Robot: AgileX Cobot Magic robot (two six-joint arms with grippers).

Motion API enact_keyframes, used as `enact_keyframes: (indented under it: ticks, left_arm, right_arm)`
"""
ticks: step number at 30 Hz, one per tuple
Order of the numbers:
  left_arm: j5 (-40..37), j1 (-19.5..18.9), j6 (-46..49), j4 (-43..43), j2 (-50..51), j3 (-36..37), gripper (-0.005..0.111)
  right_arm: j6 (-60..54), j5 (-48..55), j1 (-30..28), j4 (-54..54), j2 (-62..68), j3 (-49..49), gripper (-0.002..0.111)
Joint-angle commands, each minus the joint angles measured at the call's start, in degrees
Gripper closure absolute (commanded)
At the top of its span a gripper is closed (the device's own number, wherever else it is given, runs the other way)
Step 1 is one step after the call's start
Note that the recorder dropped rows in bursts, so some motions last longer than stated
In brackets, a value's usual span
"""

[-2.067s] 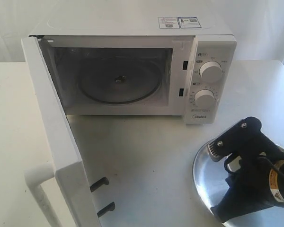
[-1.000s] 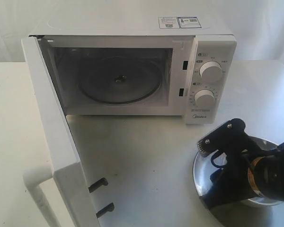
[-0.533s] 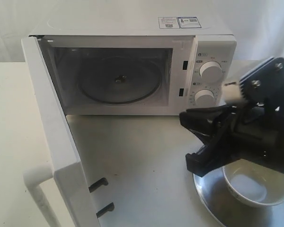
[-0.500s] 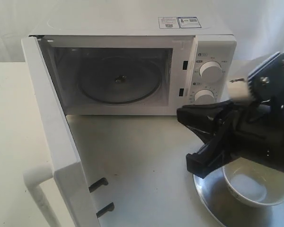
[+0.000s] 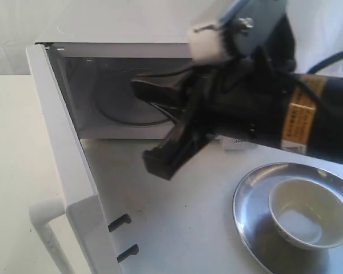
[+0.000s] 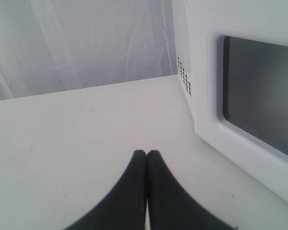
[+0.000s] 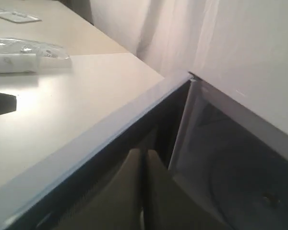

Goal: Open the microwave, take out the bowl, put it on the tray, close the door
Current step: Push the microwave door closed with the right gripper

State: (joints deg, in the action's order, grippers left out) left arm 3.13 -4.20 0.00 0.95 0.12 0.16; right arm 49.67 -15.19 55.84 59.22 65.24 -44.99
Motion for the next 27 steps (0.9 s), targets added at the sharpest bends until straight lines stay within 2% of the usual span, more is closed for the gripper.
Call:
enact_keyframes:
  ticks: [1, 3, 7, 14, 19, 27]
  left_arm:
    - [0.3, 0.0, 0.0, -0.5, -0.1, -0.2, 0.107]
    - [0.3, 0.0, 0.0, -0.5, -0.1, -0.2, 0.107]
    - [0.3, 0.0, 0.0, -0.5, -0.1, -0.2, 0.107]
    - [0.3, 0.0, 0.0, -0.5, -0.1, -0.2, 0.107]
    - [0.3, 0.0, 0.0, -0.5, -0.1, -0.2, 0.107]
    - [0.3, 0.0, 0.0, -0.5, -0.1, -0.2, 0.107]
  right_arm:
    - [-2.9, 15.2, 6.3, 0.2, 4.8, -10.2, 0.108]
    - [-2.9, 21.2, 8.9, 0.2, 7.5, -14.4, 0.108]
    - [-3.4, 25.1, 13.1, 3.3, 12.7, -22.1, 0.108]
    - [-3.6, 40.4, 20.1, 8.5, 23.3, -33.1, 0.108]
    - [-3.6, 49.3, 23.5, 12.7, 29.3, -35.7, 0.108]
    - [-5.2, 56.2, 24.1, 15.2, 33.8, -35.6, 0.108]
